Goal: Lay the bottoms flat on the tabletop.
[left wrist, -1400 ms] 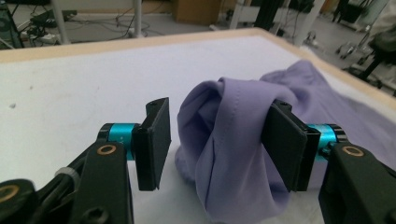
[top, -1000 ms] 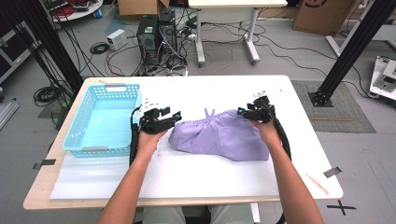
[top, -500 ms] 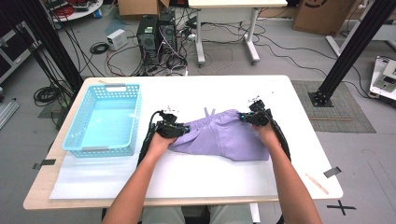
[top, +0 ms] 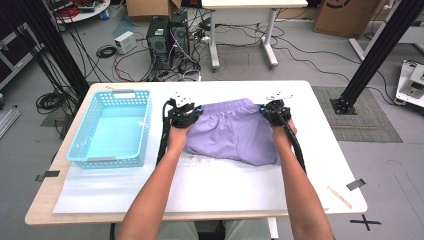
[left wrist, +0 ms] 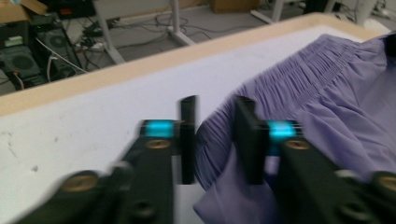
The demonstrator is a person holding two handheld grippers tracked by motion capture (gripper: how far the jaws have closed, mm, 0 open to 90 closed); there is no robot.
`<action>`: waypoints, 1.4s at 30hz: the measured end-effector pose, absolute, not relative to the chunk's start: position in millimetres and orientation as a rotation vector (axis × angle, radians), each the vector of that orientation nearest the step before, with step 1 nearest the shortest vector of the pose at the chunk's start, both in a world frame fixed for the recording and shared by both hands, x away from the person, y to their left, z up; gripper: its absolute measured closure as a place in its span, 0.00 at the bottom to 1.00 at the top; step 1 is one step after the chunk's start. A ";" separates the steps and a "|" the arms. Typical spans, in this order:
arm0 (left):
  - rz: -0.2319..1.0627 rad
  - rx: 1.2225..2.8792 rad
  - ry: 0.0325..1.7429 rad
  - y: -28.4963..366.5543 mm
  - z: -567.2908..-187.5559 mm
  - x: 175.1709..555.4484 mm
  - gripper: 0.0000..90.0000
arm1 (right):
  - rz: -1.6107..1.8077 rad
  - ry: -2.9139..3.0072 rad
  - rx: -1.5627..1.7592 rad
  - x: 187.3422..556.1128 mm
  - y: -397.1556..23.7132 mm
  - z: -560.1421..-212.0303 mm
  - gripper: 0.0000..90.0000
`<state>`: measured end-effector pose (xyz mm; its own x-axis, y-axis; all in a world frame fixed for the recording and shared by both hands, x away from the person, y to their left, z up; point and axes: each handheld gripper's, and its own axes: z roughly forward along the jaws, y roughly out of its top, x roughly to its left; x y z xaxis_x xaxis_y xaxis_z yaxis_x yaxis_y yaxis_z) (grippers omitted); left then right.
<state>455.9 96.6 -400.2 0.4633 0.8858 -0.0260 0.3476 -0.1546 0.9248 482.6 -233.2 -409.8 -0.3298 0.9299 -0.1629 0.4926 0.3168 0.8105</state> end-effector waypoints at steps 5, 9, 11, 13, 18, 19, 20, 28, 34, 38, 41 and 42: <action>0.661 1.736 1.041 98.8 -399.2 443.5 0.63 | 0.780 1.772 1.379 493.0 -250.4 -411.6 1.00; 0.589 1.757 1.042 108.4 -409.1 434.6 0.58 | 0.776 1.849 1.490 496.6 -264.5 -422.6 0.86; 0.539 1.779 1.061 111.5 -417.0 432.4 0.54 | 0.846 1.863 1.484 491.3 -268.2 -422.4 0.79; 0.514 1.797 1.073 113.9 -425.5 428.7 0.52 | 0.878 1.880 1.452 482.3 -270.9 -418.1 0.75; 0.432 1.837 1.095 116.1 -441.5 419.5 0.49 | 1.005 1.923 1.417 458.4 -283.6 -410.8 0.65; 0.419 1.842 1.092 116.1 -443.3 417.5 0.49 | 1.023 1.929 1.422 452.2 -285.5 -410.5 0.64; 0.402 1.841 1.091 116.0 -444.4 415.6 0.48 | 1.044 1.944 1.422 445.2 -287.3 -410.7 0.62; 0.323 1.956 1.104 108.9 -449.4 405.5 0.46 | 1.002 2.085 1.374 385.1 -289.1 -431.7 0.52; 0.399 2.010 1.059 101.1 -450.0 399.7 0.74 | 0.949 2.162 1.391 368.9 -288.1 -448.7 0.63; 0.410 2.023 1.023 98.6 -449.5 392.4 0.96 | 0.970 2.227 1.338 365.8 -283.6 -446.6 0.96; 0.390 2.017 1.007 103.6 -448.5 382.3 0.97 | 0.967 2.233 1.331 358.8 -285.1 -445.6 0.98; 0.387 2.011 0.992 105.7 -448.1 377.4 0.97 | 0.969 2.235 1.322 355.1 -286.1 -445.2 0.98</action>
<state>377.4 105.7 -448.1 0.6389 0.7646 -0.0847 0.5055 -0.3342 0.7955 355.1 -286.1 -445.2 -0.4925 0.8698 0.0306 0.6169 0.3241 0.7172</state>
